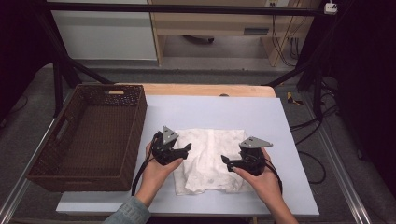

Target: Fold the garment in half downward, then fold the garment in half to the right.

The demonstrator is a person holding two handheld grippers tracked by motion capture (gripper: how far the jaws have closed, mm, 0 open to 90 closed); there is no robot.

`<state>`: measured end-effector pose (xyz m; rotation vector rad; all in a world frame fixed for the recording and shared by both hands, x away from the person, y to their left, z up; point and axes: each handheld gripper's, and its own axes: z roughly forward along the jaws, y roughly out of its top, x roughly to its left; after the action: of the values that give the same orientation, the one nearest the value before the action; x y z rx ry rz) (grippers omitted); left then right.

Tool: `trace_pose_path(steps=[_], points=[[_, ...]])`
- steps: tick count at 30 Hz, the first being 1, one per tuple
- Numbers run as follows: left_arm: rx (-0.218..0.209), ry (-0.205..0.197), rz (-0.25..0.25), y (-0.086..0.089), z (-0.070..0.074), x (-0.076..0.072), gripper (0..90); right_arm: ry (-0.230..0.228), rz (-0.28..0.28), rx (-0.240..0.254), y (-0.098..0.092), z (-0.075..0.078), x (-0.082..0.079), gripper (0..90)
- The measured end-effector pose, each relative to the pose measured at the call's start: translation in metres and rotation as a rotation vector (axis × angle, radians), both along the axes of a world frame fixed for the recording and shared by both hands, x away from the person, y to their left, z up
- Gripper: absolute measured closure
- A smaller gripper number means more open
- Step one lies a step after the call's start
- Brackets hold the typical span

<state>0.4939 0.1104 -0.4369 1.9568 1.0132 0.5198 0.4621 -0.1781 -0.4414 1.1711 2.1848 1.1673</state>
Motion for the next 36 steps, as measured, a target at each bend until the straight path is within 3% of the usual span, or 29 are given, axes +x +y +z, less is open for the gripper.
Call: trace_pose_path(steps=[2, 10, 19, 27, 36], points=[[-0.004, 0.026, -0.003, 0.0, 0.001, 0.006, 22.1, 0.01, 0.017, 0.006, 0.009, 0.003, 0.005, 14.1], [-0.047, 0.023, 0.054, 0.007, 0.01, 0.022, 17.8, 0.012, 0.042, -0.004, 0.027, 0.001, 0.006, 13.9], [-0.067, 0.024, 0.048, 0.005, 0.015, 0.037, 17.0, -0.002, 0.078, 0.006, 0.039, 0.005, -0.004, 13.8], [-0.055, 0.023, 0.048, 0.006, 0.008, 0.05, 21.4, -0.009, 0.094, -0.006, 0.043, 0.003, -0.009, 13.7], [-0.024, 0.054, 0.05, 0.014, -0.002, 0.062, 38.3, -0.005, 0.094, -0.006, 0.044, 0.001, -0.012, 13.7]])
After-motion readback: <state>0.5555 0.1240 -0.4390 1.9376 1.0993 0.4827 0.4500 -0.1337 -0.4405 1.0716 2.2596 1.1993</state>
